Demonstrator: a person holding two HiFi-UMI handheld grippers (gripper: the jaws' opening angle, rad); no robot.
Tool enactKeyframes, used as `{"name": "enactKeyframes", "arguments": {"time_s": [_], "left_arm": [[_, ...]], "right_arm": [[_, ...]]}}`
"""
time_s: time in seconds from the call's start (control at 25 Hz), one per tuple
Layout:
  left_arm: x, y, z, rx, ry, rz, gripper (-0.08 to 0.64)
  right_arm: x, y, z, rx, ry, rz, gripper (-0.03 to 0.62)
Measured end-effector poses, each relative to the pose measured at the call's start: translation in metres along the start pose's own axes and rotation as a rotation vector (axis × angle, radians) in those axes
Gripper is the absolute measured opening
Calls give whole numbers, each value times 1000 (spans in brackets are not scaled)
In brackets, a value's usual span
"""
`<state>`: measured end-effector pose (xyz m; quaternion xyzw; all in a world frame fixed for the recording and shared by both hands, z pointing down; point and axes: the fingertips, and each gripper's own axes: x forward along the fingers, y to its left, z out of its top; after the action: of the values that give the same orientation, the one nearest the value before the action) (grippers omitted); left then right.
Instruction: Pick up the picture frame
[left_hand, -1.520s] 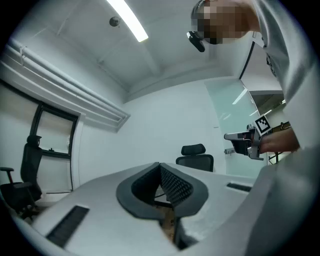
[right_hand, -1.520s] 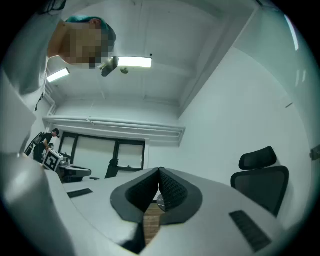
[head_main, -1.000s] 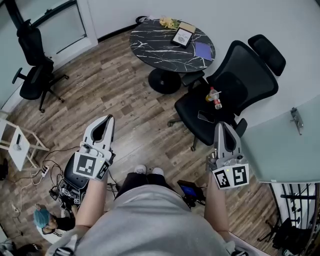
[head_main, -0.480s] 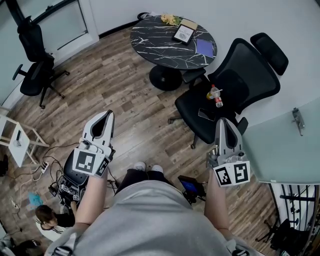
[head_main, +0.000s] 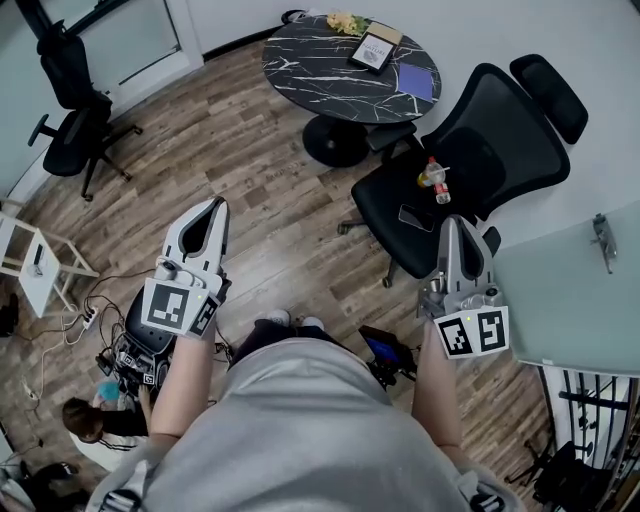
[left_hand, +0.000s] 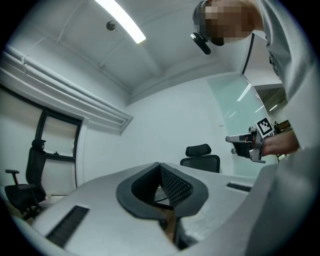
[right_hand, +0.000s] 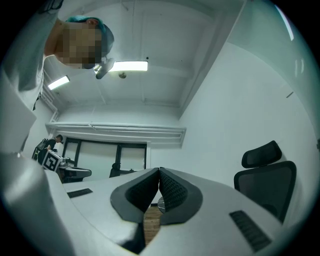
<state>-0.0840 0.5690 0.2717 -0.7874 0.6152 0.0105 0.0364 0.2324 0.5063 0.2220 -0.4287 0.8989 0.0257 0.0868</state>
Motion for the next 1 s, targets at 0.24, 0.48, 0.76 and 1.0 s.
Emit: {"name": "enactKeyframes", "arguments": {"time_s": [0.24, 0.48, 0.76, 1.0], "left_arm": [[9, -12, -5, -5, -11, 31, 6], [20, -18, -12, -12, 10, 31, 6], [59, 3, -26, -31, 14, 5, 6], [114, 37, -22, -27, -5, -50, 6]], "right_arm": [[6, -17, -7, 1, 6, 36, 26], [17, -30, -13, 13, 14, 41, 26], [48, -41, -30, 18, 34, 33, 26], [96, -54, -31, -1, 27, -4, 26]]}}
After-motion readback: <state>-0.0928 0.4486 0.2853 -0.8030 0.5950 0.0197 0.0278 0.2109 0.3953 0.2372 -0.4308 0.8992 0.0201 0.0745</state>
